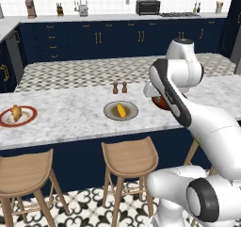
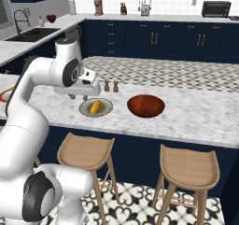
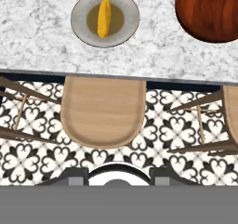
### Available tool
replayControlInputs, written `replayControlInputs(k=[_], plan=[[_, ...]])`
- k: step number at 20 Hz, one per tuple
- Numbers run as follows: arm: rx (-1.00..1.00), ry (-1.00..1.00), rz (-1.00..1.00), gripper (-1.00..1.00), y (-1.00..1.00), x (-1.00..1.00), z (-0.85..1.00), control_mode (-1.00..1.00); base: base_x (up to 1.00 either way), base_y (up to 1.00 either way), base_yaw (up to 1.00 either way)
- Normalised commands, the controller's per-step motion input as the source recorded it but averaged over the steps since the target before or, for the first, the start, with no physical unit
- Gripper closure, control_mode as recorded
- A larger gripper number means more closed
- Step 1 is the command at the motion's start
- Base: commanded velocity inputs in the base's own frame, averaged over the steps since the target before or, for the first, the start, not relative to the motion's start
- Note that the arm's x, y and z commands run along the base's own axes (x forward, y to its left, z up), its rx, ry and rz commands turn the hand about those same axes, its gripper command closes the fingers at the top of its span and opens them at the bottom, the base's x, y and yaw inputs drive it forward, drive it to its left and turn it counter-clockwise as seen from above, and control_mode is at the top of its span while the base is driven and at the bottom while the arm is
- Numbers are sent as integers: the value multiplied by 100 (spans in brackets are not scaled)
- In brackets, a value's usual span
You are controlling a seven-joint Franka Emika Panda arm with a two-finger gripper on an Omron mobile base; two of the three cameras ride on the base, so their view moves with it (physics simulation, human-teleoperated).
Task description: Pick the chicken drumstick and corn from their plates and place them in the bowl. Then put the bowl in the fridge.
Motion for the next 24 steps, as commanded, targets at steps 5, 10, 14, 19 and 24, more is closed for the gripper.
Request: replayControlInputs(k=[5, 10, 14, 19, 24], plan=[[1, -1, 0, -100, 5, -40, -4, -100, 0, 0, 0], [0, 0, 0, -100, 59, 6, -39, -100, 0, 0, 0], [0, 2, 0, -100, 43, 73, -37, -100, 0, 0, 0], [0, 2, 0, -100, 17, 78, -28, -100, 0, 0, 0], [0, 0, 0, -100, 0, 65, -33, -100, 0, 0, 0]])
